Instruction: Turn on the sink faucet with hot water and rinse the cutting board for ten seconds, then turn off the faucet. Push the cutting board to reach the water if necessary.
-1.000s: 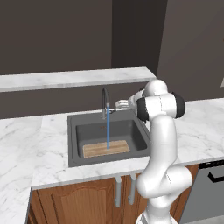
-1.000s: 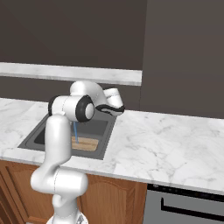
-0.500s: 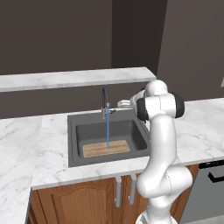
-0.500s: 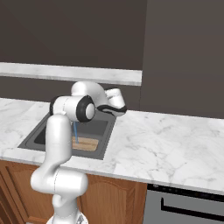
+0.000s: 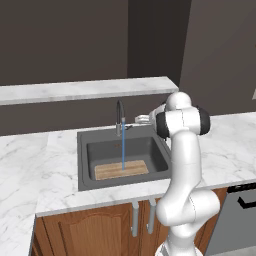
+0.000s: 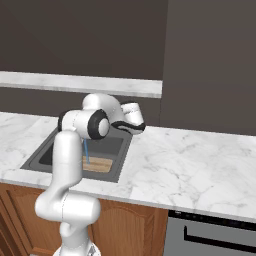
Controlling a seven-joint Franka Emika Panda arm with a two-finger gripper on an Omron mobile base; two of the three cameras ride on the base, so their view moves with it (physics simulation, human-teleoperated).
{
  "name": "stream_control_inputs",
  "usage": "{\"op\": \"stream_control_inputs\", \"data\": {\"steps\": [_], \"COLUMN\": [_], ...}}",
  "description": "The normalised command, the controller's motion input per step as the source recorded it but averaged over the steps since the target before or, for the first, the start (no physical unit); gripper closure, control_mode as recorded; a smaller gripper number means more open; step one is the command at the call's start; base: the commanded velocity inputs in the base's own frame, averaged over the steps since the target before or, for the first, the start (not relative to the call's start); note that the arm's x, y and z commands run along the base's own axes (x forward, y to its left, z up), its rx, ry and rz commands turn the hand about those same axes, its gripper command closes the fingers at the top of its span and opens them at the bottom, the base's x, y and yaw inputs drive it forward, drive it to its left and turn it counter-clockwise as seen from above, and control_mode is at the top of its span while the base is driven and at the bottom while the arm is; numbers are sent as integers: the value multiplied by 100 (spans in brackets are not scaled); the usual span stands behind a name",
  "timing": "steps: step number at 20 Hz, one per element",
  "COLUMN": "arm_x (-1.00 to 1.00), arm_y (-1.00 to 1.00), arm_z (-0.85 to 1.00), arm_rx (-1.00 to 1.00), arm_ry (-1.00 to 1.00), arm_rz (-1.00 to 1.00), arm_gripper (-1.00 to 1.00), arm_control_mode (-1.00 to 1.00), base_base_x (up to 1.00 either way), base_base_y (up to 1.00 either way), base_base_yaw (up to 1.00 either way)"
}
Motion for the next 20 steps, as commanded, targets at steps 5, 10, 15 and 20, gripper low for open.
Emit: {"op": "stream_control_inputs", "data": {"steps": [5,10,15,20], "arm_x": [10,13,3,0], "arm_y": [0,0,5,17], "arm_z": [0,-3,0,0], "arm_rx": [0,0,0,0], "arm_ry": [0,0,0,0], "arm_rz": [0,0,0,-1], "arm_gripper": [-100,-100,-100,-100], "arm_control_mode": [-100,-100,-100,-100], "base_base_x": [0,0,0,0], "base_base_y": [0,0,0,0], "base_base_yaw": [0,0,0,0]}}
